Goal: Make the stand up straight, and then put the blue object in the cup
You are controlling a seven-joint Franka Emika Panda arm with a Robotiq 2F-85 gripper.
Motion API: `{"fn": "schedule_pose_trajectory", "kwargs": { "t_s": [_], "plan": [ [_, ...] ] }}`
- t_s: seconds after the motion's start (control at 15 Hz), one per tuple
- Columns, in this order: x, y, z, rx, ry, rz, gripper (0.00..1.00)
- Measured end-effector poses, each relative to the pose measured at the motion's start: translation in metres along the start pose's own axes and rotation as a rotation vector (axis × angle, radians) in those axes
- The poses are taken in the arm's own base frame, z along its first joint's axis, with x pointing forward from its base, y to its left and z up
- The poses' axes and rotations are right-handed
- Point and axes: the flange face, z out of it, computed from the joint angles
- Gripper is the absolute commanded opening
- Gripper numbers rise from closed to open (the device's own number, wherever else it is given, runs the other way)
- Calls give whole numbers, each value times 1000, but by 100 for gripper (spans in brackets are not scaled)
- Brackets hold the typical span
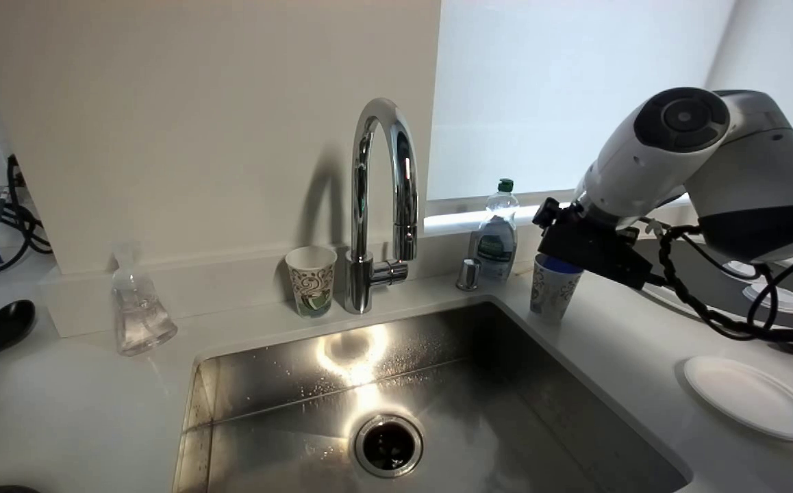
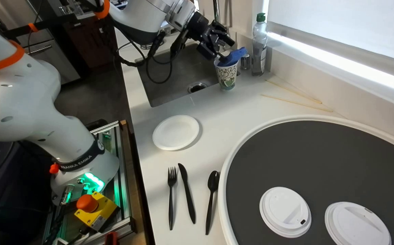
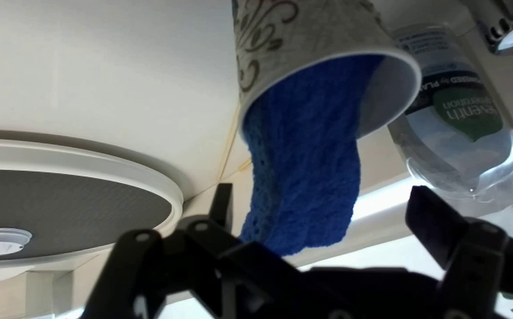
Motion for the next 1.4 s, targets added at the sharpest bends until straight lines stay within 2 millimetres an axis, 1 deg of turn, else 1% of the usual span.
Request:
{"fn": "schedule_pose_trajectory", "kwargs": {
  "t_s": [0.13, 0.27, 0.53, 0.8, 1.13, 1.4],
  "plan": [
    [3, 0, 0, 0, 2, 5, 100],
    [11, 0, 1, -3, 3, 12, 100],
    [37, 2, 3, -19, 1, 27, 100],
    [65, 4, 1, -40, -53, 14, 100],
    [97, 6, -8, 17, -150, -8, 100],
    [116, 8, -13, 71, -250, -34, 100]
  ]
}}
